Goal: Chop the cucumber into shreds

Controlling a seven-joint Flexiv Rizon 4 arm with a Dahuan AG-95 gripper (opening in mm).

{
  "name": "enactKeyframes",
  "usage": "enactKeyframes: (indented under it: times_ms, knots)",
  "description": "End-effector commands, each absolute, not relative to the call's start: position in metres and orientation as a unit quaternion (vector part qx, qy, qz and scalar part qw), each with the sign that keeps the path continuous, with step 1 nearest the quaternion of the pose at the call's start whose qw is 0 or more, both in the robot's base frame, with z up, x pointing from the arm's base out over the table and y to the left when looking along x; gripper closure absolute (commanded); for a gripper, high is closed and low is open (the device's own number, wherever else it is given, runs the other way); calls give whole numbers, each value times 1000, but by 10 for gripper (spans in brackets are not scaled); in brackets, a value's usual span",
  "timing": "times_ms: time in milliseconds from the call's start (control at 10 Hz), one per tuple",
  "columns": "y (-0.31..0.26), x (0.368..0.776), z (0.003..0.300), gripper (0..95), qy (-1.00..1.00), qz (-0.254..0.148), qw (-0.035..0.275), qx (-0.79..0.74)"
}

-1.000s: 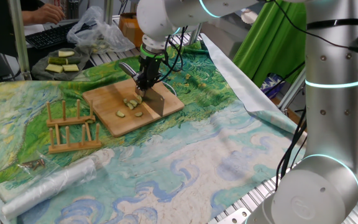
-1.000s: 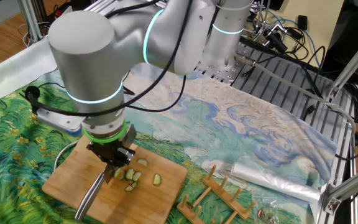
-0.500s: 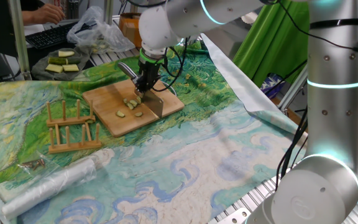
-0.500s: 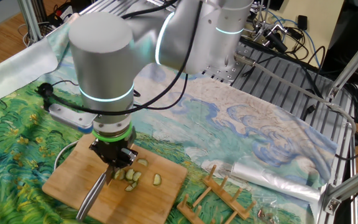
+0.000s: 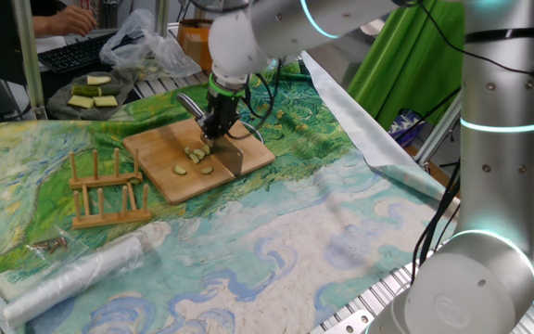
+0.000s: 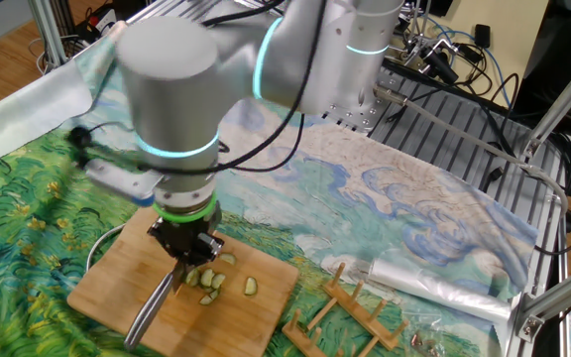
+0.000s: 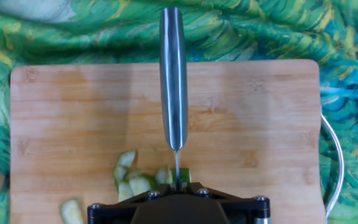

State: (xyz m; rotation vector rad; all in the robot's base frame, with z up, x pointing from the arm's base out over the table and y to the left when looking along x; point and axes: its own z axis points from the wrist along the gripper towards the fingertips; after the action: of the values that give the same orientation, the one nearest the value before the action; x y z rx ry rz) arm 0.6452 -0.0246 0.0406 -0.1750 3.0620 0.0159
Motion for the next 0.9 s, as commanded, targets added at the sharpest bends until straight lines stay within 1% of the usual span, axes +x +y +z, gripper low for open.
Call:
enactKeyframes:
  times_ms: [100,300,500,600,700,900]
  knots:
    - [-21,655,42,950,998,6,45,-54]
    - [-20,656,38,950,997,5,53,-52]
    - [-18,658,45,950,997,3,50,-52]
    - [-17,660,46,950,998,2,46,-54]
    - [-17,659,46,950,998,-5,28,-55]
    - [-18,659,50,950,998,-6,25,-56]
